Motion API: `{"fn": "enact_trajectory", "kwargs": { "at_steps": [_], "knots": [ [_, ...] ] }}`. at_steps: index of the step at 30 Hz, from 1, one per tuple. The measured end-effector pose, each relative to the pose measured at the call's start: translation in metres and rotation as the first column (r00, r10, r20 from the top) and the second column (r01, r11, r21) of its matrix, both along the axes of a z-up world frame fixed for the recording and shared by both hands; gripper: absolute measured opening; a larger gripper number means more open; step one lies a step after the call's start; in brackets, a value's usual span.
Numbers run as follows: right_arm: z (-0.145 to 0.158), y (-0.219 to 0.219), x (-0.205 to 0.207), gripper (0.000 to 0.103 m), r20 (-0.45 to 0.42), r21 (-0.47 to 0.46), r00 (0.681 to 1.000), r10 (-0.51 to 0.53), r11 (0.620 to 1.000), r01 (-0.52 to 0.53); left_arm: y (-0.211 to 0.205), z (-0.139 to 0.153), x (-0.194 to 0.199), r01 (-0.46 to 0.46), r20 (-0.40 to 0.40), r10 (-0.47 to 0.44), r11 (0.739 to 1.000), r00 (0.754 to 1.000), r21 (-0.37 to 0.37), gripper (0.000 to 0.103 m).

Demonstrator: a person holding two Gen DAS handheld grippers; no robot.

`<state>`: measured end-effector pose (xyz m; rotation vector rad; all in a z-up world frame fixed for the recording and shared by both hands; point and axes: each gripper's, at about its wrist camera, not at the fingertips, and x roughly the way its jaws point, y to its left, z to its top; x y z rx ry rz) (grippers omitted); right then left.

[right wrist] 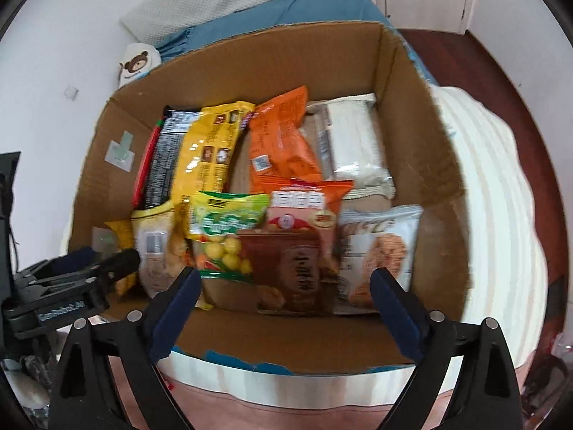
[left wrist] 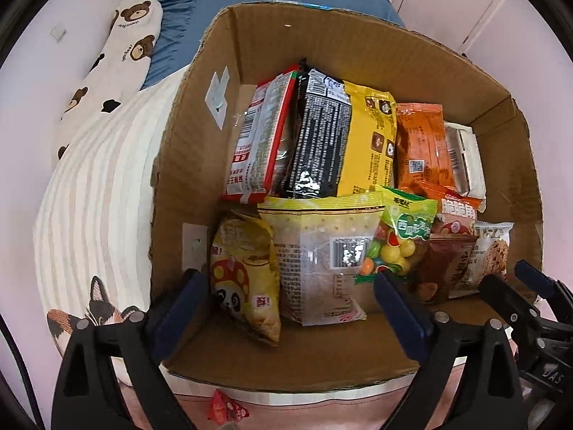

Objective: Organize snacks
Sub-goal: 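Withdraw both tools from the box toward the last two snacks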

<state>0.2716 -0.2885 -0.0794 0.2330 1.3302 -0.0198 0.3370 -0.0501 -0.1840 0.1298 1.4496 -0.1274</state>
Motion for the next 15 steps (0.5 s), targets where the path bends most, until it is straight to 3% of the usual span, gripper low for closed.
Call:
{"fn": "enact_trajectory", "kwargs": {
  "at_steps": [10,15],
  "knots": [
    [0.024,-0.019,-0.034,0.099,0.058,-0.078,0.998,-0.002,0.997,0.006,-0.013,0.040,-0.034,0.010,0.148,-0.007,1.000,0.989,-0.015,0.097],
    [0.051,-0.021,-0.055,0.099,0.131,-0.116,0.991,0.008,0.993,0.007,-0.017,0.065,-0.059,0.001,0.207,0.006,0.999,0.978,-0.038,0.097]
  ]
}}
